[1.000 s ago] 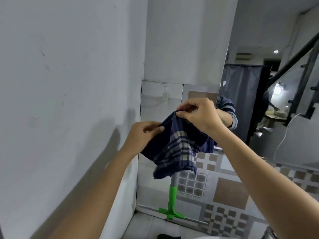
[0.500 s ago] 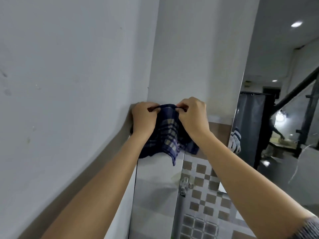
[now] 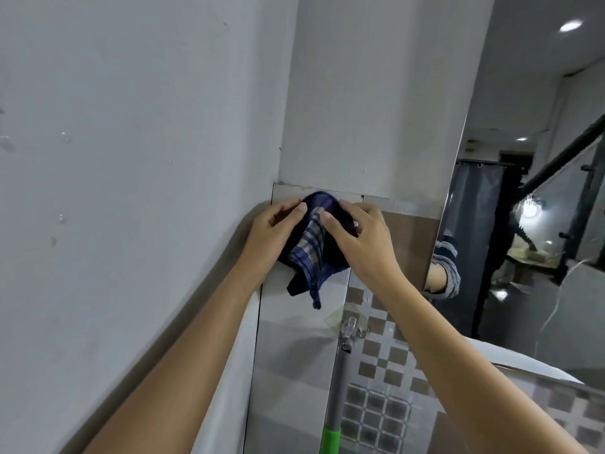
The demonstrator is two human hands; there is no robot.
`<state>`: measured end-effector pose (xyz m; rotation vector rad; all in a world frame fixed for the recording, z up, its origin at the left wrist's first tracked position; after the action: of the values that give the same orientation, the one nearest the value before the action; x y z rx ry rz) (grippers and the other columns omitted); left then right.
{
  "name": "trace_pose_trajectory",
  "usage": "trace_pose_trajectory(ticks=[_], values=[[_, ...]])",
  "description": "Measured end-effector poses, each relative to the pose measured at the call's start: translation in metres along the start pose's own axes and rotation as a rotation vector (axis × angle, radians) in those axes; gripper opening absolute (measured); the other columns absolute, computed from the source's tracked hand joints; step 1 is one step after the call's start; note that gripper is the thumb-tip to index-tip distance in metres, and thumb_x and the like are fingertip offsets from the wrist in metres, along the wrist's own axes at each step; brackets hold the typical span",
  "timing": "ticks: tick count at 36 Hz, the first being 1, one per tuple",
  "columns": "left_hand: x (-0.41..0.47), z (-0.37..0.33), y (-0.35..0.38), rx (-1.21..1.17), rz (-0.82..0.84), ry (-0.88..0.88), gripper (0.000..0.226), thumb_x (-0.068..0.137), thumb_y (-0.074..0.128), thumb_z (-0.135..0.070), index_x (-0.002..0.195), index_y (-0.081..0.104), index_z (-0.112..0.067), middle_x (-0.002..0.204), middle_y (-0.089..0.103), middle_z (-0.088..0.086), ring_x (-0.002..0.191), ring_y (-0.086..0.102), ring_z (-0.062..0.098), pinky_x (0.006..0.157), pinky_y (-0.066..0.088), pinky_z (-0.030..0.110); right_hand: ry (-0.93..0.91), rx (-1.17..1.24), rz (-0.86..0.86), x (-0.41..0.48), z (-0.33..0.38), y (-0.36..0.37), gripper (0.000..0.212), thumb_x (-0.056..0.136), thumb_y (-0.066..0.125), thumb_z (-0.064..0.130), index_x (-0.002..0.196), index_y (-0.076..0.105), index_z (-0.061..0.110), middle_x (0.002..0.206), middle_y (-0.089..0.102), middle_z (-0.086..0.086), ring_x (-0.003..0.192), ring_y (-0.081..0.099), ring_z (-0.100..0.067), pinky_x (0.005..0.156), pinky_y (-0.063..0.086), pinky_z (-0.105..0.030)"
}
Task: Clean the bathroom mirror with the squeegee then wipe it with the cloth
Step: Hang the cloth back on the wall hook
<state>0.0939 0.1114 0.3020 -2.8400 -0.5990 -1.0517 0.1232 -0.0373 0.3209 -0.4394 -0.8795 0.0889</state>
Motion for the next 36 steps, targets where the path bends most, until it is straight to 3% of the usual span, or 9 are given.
trace_pose_trajectory(ticks=[5,9,16,21,25,29,31,34,36], values=[[-0.006,0.005,0.002,0.014,0.119,0.041,0.033,0.092,0.052,-0.02,0.124,0.053,-0.014,0.113,0.061,-0.005,0.103,0.059,0.003,0.079,0.047,0.01,-0.036,-0.015,-0.011,-0.002,0.0,0.005,0.058,0.084,0.06,0.045,0.135,0.045,0.019,0.121,0.045,0.001,0.114,0.044,-0.014,0.098,0.037,-0.026],[-0.005,0.009,0.003,0.109,0.152,0.075,0.035,0.092,0.051,-0.027,0.126,0.053,-0.016,0.122,0.059,0.0,0.111,0.057,0.009,0.092,0.047,0.022,-0.097,-0.028,-0.025,-0.002,-0.002,0.008,0.056,0.085,0.062,0.035,0.135,0.045,0.016,0.119,0.045,0.003,0.105,0.041,-0.004,0.087,0.031,-0.01],[0.002,0.018,0.006,0.248,0.157,0.143,0.031,0.09,0.055,-0.03,0.121,0.053,-0.025,0.122,0.057,-0.004,0.114,0.053,0.007,0.099,0.044,0.032,-0.153,-0.043,-0.04,0.003,-0.015,0.012,0.04,0.088,0.061,0.023,0.127,0.055,0.016,0.114,0.057,-0.003,0.098,0.051,-0.009,0.077,0.035,-0.004],[0.003,0.018,0.007,0.295,0.131,0.187,0.029,0.091,0.054,-0.025,0.12,0.054,-0.022,0.117,0.057,-0.007,0.108,0.053,-0.001,0.093,0.043,0.016,-0.181,-0.063,-0.064,0.002,-0.017,0.016,0.035,0.088,0.06,0.018,0.122,0.058,0.01,0.111,0.059,-0.006,0.095,0.053,-0.012,0.074,0.036,0.001],[0.002,0.011,0.009,0.406,0.126,0.181,0.031,0.092,0.052,-0.024,0.123,0.053,-0.016,0.116,0.055,-0.007,0.106,0.051,0.003,0.085,0.039,0.005,-0.172,-0.094,-0.062,-0.003,-0.014,0.018,0.036,0.091,0.056,0.019,0.125,0.055,0.008,0.115,0.057,-0.009,0.102,0.053,-0.018,0.079,0.034,-0.009],[-0.002,0.001,0.01,0.565,0.145,0.156,0.035,0.094,0.048,-0.026,0.126,0.051,-0.011,0.124,0.055,0.003,0.114,0.051,0.015,0.097,0.042,0.028,-0.134,-0.151,-0.027,-0.012,-0.006,0.016,0.036,0.094,0.049,0.02,0.129,0.049,0.011,0.119,0.053,-0.01,0.107,0.051,-0.023,0.083,0.036,-0.021],[-0.008,-0.01,0.011,0.661,0.153,0.154,0.037,0.095,0.045,-0.028,0.128,0.049,-0.011,0.127,0.054,0.005,0.119,0.049,0.02,0.1,0.038,0.03,-0.106,-0.205,0.005,-0.016,-0.001,0.013,0.039,0.095,0.045,0.022,0.133,0.044,0.012,0.122,0.051,-0.01,0.111,0.048,-0.025,0.084,0.035,-0.023],[-0.023,-0.028,0.011,0.767,0.159,0.153,0.046,0.097,0.041,-0.03,0.138,0.034,-0.011,0.144,0.038,0.004,0.133,0.032,0.018,0.101,0.022,0.019,-0.08,-0.262,0.053,-0.026,0.007,0.004,0.044,0.097,0.04,0.025,0.139,0.032,0.012,0.131,0.047,-0.01,0.121,0.042,-0.027,0.09,0.037,-0.03],[-0.032,-0.04,0.011,0.829,0.137,0.192,0.054,0.098,0.037,-0.034,0.144,0.021,-0.011,0.154,0.02,0.003,0.141,0.016,0.015,0.108,0.012,0.022,-0.069,-0.284,0.052,-0.036,0.015,-0.007,0.051,0.098,0.035,0.029,0.144,0.021,0.01,0.146,0.034,-0.01,0.135,0.029,-0.027,0.104,0.033,-0.036]])
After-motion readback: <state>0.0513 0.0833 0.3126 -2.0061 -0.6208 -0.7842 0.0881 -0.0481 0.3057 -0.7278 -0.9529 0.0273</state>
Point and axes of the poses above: each hand's wrist, its own x-axis towards the middle knuckle, its own y-axis out of the palm, z = x × y, the point moved 5 cm from there along x, towards the middle knuckle
